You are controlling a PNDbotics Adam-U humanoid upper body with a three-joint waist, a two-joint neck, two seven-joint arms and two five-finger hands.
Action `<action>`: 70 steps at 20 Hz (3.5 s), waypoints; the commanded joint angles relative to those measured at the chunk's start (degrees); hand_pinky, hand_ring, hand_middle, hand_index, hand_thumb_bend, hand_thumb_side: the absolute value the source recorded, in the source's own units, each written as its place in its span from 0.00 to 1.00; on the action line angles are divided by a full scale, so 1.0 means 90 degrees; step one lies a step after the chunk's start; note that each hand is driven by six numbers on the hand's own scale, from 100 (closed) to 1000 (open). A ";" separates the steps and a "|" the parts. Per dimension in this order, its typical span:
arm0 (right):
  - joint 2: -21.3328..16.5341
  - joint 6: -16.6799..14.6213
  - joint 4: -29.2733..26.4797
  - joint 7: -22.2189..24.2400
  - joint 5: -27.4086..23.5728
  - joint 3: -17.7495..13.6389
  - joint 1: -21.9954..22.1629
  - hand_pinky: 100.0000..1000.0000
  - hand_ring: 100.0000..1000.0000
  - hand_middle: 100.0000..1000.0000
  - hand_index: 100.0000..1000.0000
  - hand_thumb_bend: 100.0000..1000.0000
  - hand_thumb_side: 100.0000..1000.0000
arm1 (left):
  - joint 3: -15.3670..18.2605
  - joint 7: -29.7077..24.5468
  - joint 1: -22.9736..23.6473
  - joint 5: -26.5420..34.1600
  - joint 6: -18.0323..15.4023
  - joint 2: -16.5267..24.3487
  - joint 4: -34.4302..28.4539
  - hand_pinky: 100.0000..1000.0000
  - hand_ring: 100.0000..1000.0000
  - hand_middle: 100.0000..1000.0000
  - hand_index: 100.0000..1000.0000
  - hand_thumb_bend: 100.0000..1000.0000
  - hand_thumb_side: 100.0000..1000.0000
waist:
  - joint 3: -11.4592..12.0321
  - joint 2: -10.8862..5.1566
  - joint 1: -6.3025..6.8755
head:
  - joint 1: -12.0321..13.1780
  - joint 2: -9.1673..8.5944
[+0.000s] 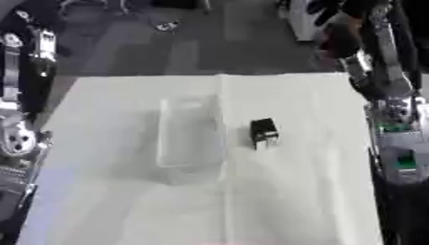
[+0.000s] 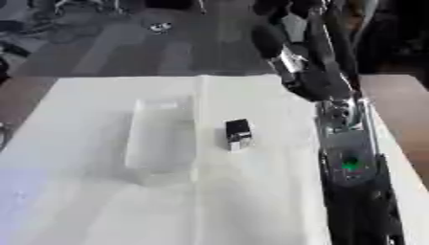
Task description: Pick up objects on the table and place them in the box.
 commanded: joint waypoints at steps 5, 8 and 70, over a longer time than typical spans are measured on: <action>-0.0021 0.0045 -0.0059 0.0024 0.0077 -0.0016 -0.0038 0.42 0.53 0.50 0.69 0.52 0.98 | 0.0012 -0.0017 -0.0085 0.0028 -0.0004 0.0078 -0.0087 0.43 0.70 0.81 0.85 0.06 1.00 | 0.0005 -0.0075 0.0003 | 0.0101 -0.0079; -0.0026 0.0048 -0.0044 0.0051 0.0094 -0.0014 -0.0034 0.42 0.53 0.50 0.69 0.53 0.99 | 0.0013 -0.0016 -0.0087 0.0030 -0.0005 0.0076 -0.0088 0.44 0.71 0.81 0.86 0.06 1.00 | 0.0006 -0.0074 0.0000 | 0.0106 -0.0089; -0.1078 -0.3007 0.9055 0.1106 0.7415 -0.0064 -0.4190 1.00 0.81 0.83 0.89 0.79 1.00 | -0.0034 -0.0084 0.0018 0.0036 -0.0016 0.0144 -0.0035 0.44 0.71 0.82 0.85 0.06 1.00 | 0.0154 -0.0234 -0.0091 | 0.0028 -0.0070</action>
